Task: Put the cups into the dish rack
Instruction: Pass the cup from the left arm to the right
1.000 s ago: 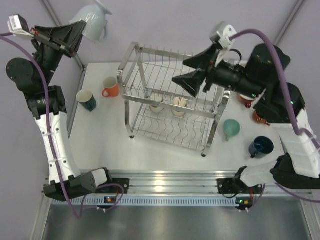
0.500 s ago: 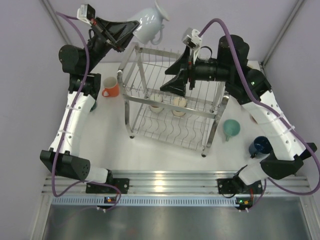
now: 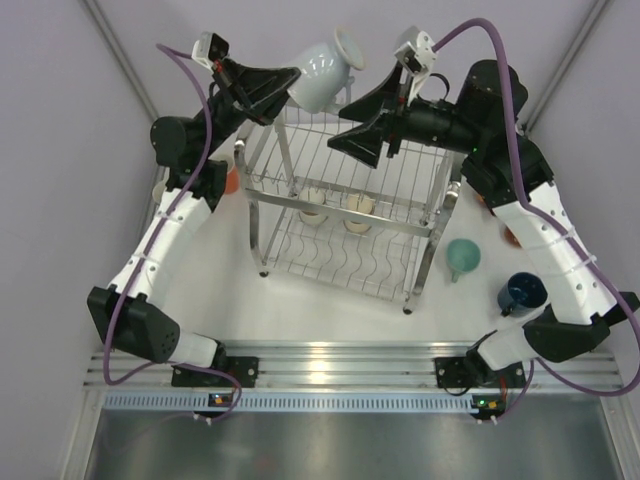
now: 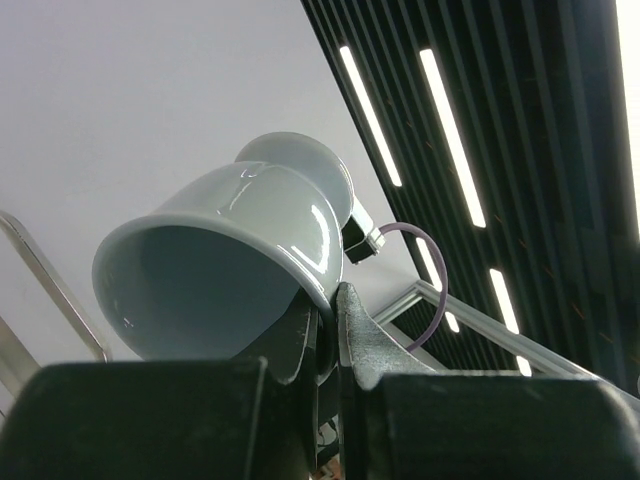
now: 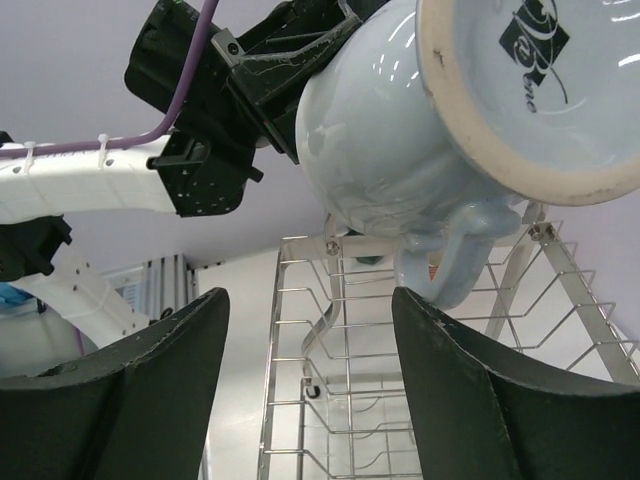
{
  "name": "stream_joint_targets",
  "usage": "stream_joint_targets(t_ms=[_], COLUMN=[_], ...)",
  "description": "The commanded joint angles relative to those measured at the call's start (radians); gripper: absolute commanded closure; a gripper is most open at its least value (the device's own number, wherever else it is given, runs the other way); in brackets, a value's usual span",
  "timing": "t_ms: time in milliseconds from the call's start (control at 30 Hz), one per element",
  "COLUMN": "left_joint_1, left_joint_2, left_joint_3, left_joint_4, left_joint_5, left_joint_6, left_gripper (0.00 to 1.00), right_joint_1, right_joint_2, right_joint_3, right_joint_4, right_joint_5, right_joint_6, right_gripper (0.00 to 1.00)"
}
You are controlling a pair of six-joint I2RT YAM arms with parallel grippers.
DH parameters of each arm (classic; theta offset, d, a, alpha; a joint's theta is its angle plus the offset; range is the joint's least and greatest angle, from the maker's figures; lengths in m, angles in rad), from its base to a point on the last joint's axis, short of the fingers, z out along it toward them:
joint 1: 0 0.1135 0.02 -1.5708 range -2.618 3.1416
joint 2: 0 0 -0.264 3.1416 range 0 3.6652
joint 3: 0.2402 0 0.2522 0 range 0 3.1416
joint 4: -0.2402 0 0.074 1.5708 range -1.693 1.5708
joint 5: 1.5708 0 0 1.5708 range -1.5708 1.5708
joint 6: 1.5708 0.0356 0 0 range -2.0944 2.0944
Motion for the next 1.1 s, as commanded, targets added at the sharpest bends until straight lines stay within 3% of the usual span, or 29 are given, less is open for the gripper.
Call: stream_joint_targets(t_ms=[0, 400, 600, 767, 1067], left_joint_1=[-0.003, -0.006, -0.006, -0.006, -0.015], left_joint_2=[-0.052, -0.104, -0.103, -0.107, -0.112], left_joint_3=[0.001, -0.045, -0.02, -0.025, -0.073], left_joint_4=[0.199, 0.192, 0.167, 0.168, 0.167], left_joint_5=[-0.041, -0.007, 0.002, 0.006, 0.017], left_joint_6=[-0.071, -0.085, -0.076, -0.082, -0.068], left_gripper=[1.0, 1.0, 1.0, 1.0, 1.0], right_joint_1=[-0.018, -0.027, -0.038, -0.053, -0.072], right_joint_2=[0.011, 0.031, -0.034, -0.006, 0.008], right_joint_3=[0.028, 0.034, -0.065, -0.026, -0.004], right_joint_4=[0.063, -0.064, -0.077, -0.12, -0.052], right_joint_5=[0.019, 0.077, 0.106, 0.108, 0.008], right_joint_6=[-0.003, -0.064, -0.098, -0.106, -0.08], right_gripper=[0.33, 0.36, 0.32, 0.31, 0.31])
